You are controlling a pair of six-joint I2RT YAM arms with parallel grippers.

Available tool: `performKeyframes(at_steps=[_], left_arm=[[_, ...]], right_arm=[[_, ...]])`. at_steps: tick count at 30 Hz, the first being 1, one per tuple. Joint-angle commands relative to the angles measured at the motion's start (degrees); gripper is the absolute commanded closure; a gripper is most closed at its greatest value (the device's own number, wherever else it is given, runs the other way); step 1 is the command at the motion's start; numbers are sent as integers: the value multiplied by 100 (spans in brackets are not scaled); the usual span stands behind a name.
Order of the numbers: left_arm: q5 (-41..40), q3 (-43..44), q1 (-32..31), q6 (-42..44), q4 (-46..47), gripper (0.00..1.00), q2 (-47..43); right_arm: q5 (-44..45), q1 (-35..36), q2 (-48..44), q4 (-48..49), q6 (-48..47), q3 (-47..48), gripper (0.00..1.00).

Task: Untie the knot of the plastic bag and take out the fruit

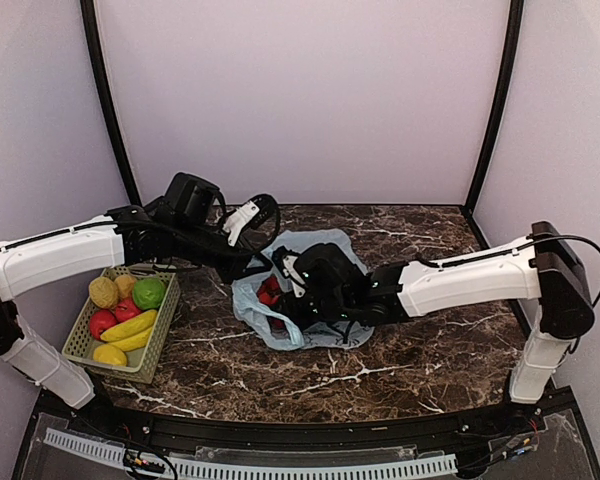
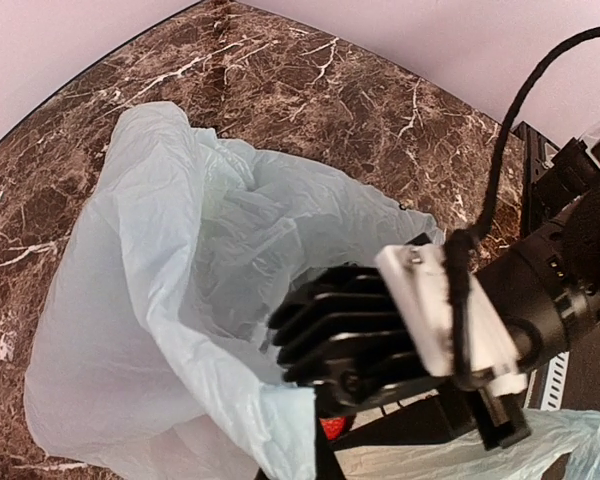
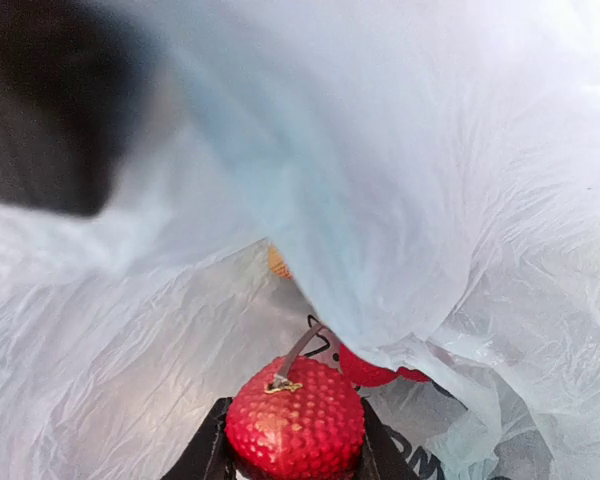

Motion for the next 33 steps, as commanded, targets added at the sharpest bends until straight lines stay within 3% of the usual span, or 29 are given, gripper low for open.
performKeyframes(at_steps=[1, 16, 23, 33], left_arm=[[-298, 137, -2, 163, -214, 99, 8], [-1238, 292, -5, 171, -569, 99, 381], [-1422, 294, -6, 240, -594, 99, 414], [121, 60, -4, 166, -8, 98, 13]], right_arm=[[152, 249, -515, 292, 71, -195, 100], [605, 587, -2261, 635, -244, -936, 99], [172, 585, -2727, 1031, -475, -1086, 98], [-478, 576, -1937, 998, -715, -527, 98]])
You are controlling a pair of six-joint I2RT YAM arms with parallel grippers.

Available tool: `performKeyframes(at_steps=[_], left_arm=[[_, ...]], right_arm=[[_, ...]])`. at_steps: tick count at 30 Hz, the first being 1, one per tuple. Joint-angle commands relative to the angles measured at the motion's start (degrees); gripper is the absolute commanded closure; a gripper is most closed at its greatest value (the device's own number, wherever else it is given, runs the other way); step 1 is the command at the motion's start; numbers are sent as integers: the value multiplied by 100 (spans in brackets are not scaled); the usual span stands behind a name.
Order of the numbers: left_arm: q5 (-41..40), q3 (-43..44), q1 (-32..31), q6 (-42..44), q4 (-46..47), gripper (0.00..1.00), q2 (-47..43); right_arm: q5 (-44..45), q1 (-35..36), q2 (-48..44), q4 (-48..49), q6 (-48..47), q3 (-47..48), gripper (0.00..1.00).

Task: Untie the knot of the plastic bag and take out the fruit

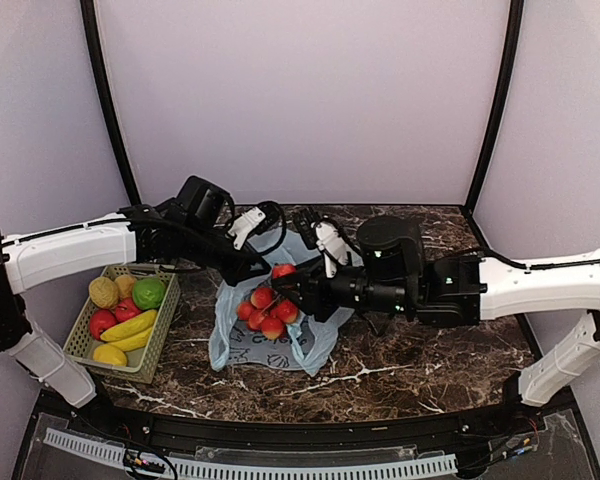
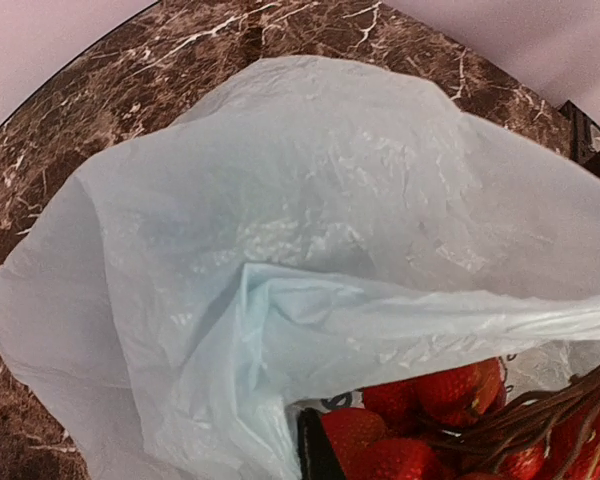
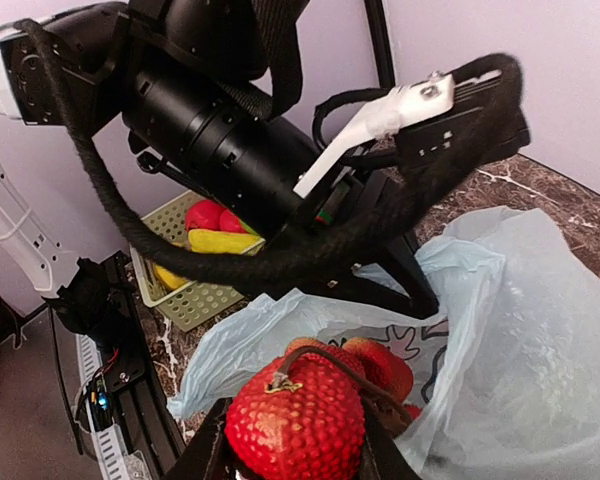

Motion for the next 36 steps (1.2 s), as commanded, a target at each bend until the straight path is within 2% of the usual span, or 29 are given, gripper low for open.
performKeyframes(at_steps=[1, 7, 14, 18, 20, 24, 26, 32, 36], left_arm=[[958, -155, -4, -1, 397, 99, -429], [1434, -198, -8, -62, 503, 99, -447], [1963, -152, -8, -137, 541, 99, -281], [2530, -204, -9, -155, 719, 99, -369], [2363, -228, -9, -168, 709, 99, -401], [1317, -69, 6, -90, 333, 99, -251], [1056, -21, 43, -127, 213, 99, -155], [438, -6, 137, -187, 102, 99, -58], [387, 8, 204, -226, 91, 99, -12]], right_arm=[[-396, 38, 546, 213, -151, 394, 98], [-687, 8, 1166, 29, -339, 876, 98], [-1072, -52, 1482, -95, -638, 1283, 98], [-913, -171, 1550, -198, -647, 1289, 99], [-983, -190, 1475, -173, -693, 1280, 99], [-1321, -183, 1295, -141, -785, 1360, 98], [-1414, -173, 1182, -161, -801, 1376, 98], [-1418, -92, 623, -142, -854, 1249, 98], [-1392, -87, 208, 54, -846, 1131, 98]])
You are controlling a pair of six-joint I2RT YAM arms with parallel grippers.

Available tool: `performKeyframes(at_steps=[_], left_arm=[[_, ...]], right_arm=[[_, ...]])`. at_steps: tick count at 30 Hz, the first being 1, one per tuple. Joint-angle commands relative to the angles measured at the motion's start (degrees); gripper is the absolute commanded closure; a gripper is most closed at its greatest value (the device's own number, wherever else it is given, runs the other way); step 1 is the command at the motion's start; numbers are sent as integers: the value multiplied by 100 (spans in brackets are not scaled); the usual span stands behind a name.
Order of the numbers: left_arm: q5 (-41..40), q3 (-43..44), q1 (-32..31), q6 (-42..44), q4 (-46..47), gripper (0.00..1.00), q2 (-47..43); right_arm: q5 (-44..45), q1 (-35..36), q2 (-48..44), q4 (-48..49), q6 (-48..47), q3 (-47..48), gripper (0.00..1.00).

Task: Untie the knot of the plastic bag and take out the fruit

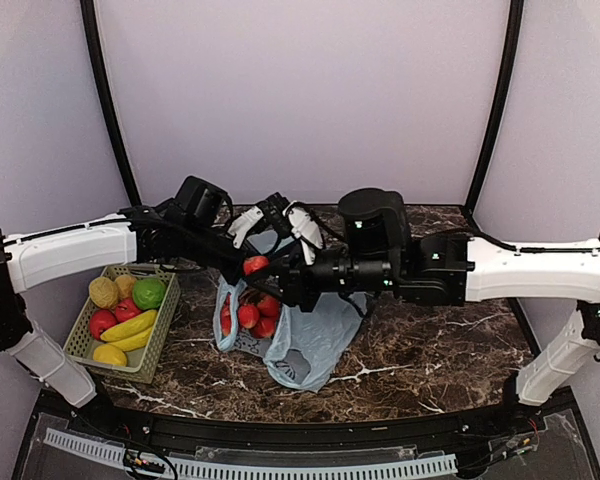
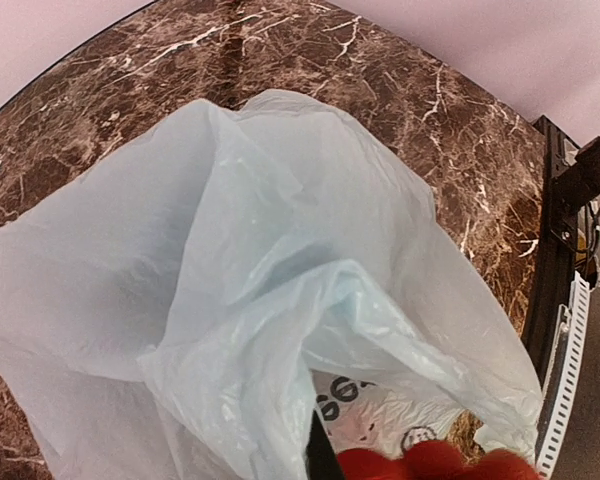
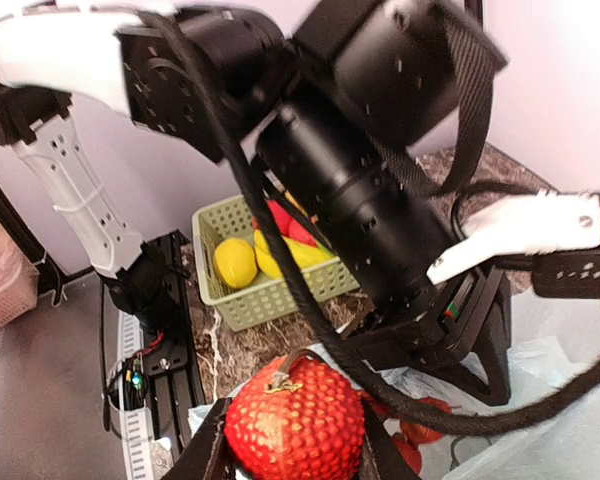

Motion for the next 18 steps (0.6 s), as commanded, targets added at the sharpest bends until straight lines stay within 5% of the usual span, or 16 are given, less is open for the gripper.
performKeyframes(at_steps=[1, 12, 18], left_arm=[[-274, 112, 78, -69, -173, 99, 1], [-185, -239, 89, 76, 421, 87, -734], [-182, -229, 89, 199, 442, 57, -1440]], right_arm=[[-12, 29, -610, 506, -66, -10, 98], [819, -21, -1179, 486, -244, 80, 97], [568, -127, -1426, 394, -278, 114, 96]])
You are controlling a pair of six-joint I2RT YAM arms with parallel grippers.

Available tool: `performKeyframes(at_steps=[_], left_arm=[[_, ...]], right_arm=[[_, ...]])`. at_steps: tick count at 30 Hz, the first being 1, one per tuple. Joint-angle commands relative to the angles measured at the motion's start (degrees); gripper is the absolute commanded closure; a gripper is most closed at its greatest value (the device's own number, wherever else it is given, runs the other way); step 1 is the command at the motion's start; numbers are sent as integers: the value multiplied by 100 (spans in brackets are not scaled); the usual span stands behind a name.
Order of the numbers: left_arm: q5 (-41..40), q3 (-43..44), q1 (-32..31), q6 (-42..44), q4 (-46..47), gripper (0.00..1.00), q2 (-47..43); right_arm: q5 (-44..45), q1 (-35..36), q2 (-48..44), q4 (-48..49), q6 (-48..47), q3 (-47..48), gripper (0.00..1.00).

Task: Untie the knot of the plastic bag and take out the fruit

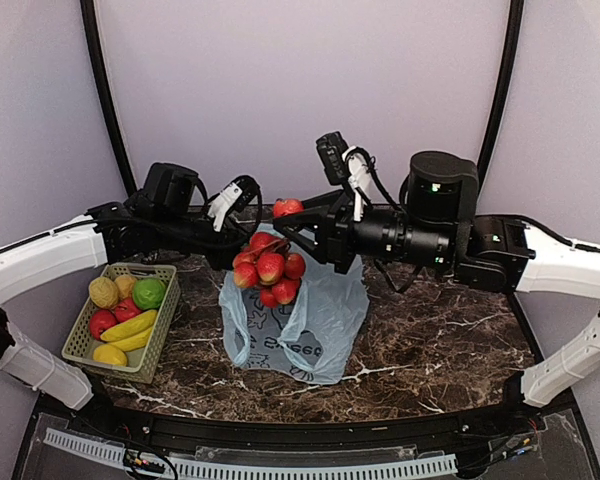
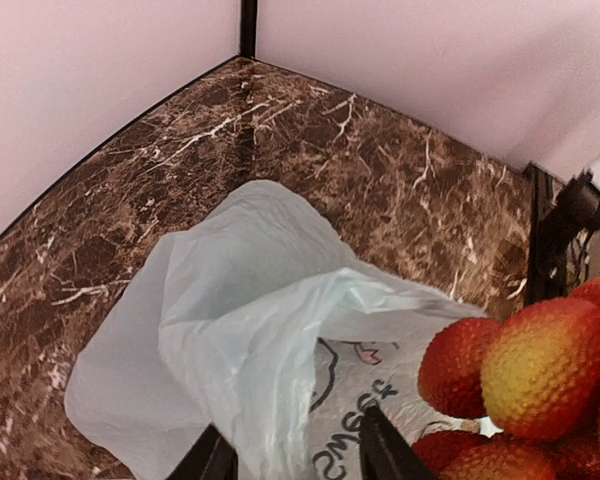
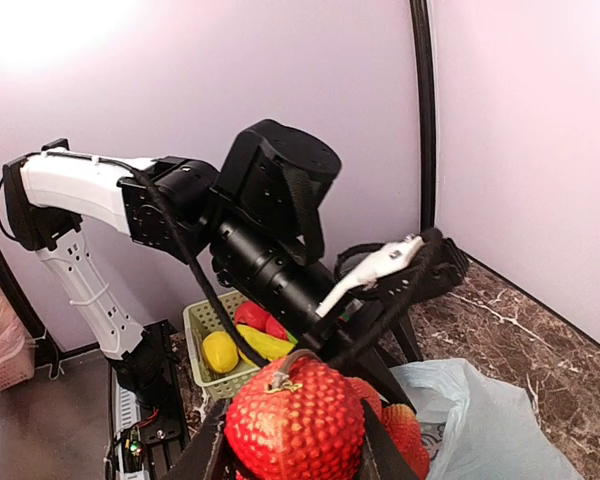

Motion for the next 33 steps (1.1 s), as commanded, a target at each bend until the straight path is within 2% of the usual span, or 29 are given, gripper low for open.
performKeyframes(at_steps=[1, 3, 6, 8, 11, 14, 16, 24, 33], left_arm=[[-231, -104, 15, 61, 155, 49, -732], [-589, -260, 17, -22, 276, 37, -1108], [-984, -643, 15, -277, 574, 24, -1765], [-828, -768, 15, -365, 705, 22, -2092], [-44, -771, 7, -646, 913, 21, -2319], [1325, -625, -5, -1037, 1139, 21, -2234], [1864, -540, -64, -1169, 1299, 22, -2099], [2030, -337, -647, -889, 1423, 22, -1606], [2042, -164, -868, -849, 1608, 22, -1083]], right_arm=[[-102, -90, -308, 195, -118, 110, 95], [-252, -107, -354, 183, -183, 108, 95], [-408, -133, -364, 114, -198, 125, 95], [-523, -142, -367, 63, -198, 134, 94], [-795, -163, -339, -14, -209, 143, 94], [-1042, -173, -273, -16, -173, 128, 94], [-1113, -189, -216, -16, -117, 135, 94], [-1390, -187, -67, 28, 62, 182, 94], [-1422, -184, -53, 69, 125, 163, 94]])
